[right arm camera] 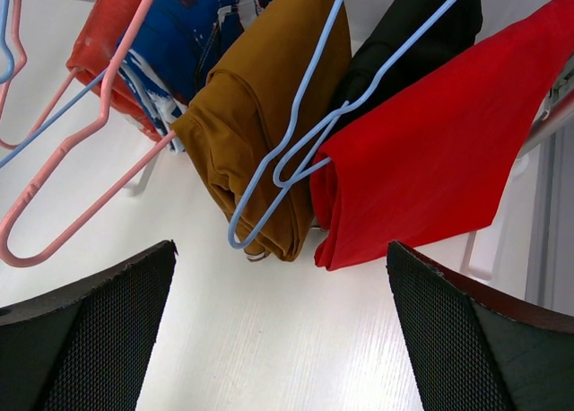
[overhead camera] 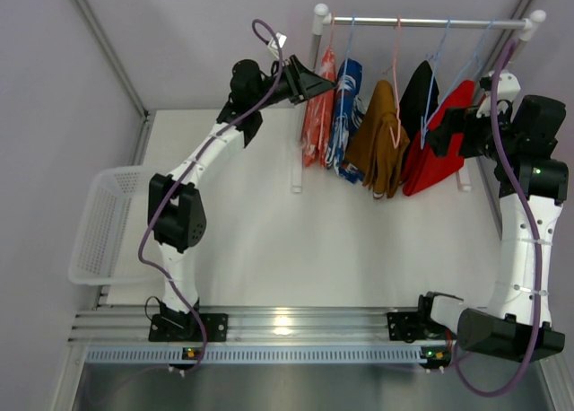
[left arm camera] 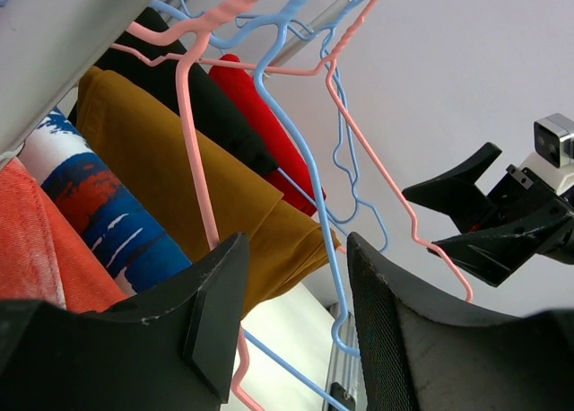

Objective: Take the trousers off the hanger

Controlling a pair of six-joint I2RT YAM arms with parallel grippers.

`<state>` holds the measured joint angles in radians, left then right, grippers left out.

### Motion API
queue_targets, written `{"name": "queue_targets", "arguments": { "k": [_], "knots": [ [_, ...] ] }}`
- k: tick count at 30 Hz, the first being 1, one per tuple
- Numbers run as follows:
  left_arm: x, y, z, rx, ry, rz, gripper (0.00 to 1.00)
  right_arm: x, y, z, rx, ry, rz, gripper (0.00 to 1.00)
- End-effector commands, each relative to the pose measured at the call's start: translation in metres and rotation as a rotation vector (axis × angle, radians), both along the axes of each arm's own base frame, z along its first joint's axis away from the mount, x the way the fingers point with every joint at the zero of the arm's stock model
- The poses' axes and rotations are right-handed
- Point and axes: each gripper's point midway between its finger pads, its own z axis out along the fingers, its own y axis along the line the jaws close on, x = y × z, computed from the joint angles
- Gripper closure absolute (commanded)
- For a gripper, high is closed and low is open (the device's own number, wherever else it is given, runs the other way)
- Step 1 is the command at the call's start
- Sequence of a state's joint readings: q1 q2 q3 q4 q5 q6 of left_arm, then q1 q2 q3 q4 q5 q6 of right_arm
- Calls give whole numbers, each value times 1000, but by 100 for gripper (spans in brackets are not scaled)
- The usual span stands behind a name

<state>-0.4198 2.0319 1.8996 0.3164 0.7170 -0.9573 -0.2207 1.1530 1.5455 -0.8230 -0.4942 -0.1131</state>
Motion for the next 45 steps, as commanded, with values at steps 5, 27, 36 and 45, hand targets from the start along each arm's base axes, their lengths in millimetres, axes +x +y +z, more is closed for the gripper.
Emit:
{"name": "queue_targets", "arguments": {
  "k": [5, 27, 36, 45],
  "knots": [
    [-10, 13, 33, -22, -133, 38, 47, -4, 0, -1, -12, 0, 11, 1],
    [20, 33, 5, -56, 21, 56, 49, -1, -2, -9, -9, 12, 6, 1],
    [-1, 3, -15, -46, 69, -79, 49, 1, -2, -11, -3, 20, 2, 1],
    [-6, -1, -18, -65, 88, -117, 61, 0, -1, -12, -3, 22, 9, 1]
  ]
}}
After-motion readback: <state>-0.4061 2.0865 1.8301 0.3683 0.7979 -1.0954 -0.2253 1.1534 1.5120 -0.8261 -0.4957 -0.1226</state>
